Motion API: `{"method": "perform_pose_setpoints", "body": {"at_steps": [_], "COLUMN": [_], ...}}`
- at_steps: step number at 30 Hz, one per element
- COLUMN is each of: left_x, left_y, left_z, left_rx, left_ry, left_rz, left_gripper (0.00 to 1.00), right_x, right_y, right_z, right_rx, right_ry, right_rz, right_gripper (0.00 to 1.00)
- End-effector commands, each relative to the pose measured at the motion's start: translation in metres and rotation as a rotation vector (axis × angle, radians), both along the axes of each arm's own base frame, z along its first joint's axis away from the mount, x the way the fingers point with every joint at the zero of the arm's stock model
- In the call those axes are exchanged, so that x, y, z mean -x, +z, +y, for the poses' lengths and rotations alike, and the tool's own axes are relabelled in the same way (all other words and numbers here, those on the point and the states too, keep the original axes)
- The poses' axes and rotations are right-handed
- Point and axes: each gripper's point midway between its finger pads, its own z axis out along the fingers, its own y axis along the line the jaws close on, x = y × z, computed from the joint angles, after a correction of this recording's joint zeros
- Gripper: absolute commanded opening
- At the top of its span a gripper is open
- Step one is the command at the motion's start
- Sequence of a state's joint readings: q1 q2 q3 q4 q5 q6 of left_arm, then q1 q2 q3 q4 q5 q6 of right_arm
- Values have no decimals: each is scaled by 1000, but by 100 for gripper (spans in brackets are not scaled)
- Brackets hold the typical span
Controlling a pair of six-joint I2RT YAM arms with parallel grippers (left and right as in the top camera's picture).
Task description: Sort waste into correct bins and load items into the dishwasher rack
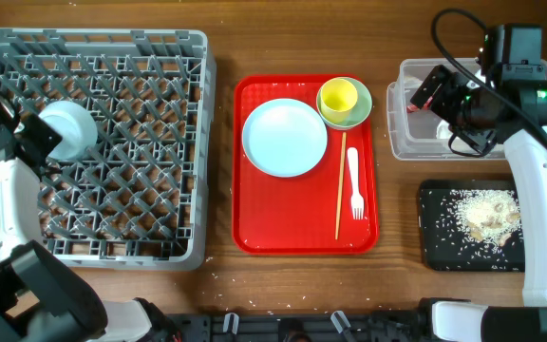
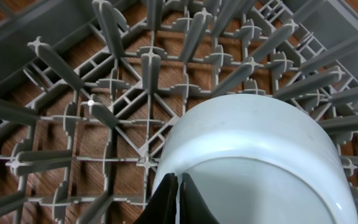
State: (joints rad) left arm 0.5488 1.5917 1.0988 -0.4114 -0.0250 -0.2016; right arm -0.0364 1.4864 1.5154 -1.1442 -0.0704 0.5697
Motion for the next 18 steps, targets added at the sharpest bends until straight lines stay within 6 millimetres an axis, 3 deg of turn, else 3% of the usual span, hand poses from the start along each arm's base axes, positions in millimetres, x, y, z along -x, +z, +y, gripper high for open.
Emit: {"method": "perform_pose_setpoints", "body": {"at_steps": [1,3,5,7,15,18], "left_x": [-3,-12,-28,-30,-46,-48], "left_y": [30,43,54,52,-7,-11], "left_z": [-4,-16,-43,-46,-72,-74], "left_rx": [-6,30,134,148,237,240], "left_ry": [23,-37,-167,-180,-235,-239], "left_rz": [-98,-165,-259,-262,-136,-131], "left_gripper": [4,4,4,4,5,4], "right_x": [-3,-3,-3,-3,-3,-3], "right_y": [7,7,7,7,7,7], "right_z": [1,1,1,1,1,1], "right_rx": [4,4,5,4,4,4], "right_ry": [16,17,17,16,17,16], "right_rz": [-24,-25,-25,-25,-25,-25], "right_gripper": [100,100,100,100,100,100]}}
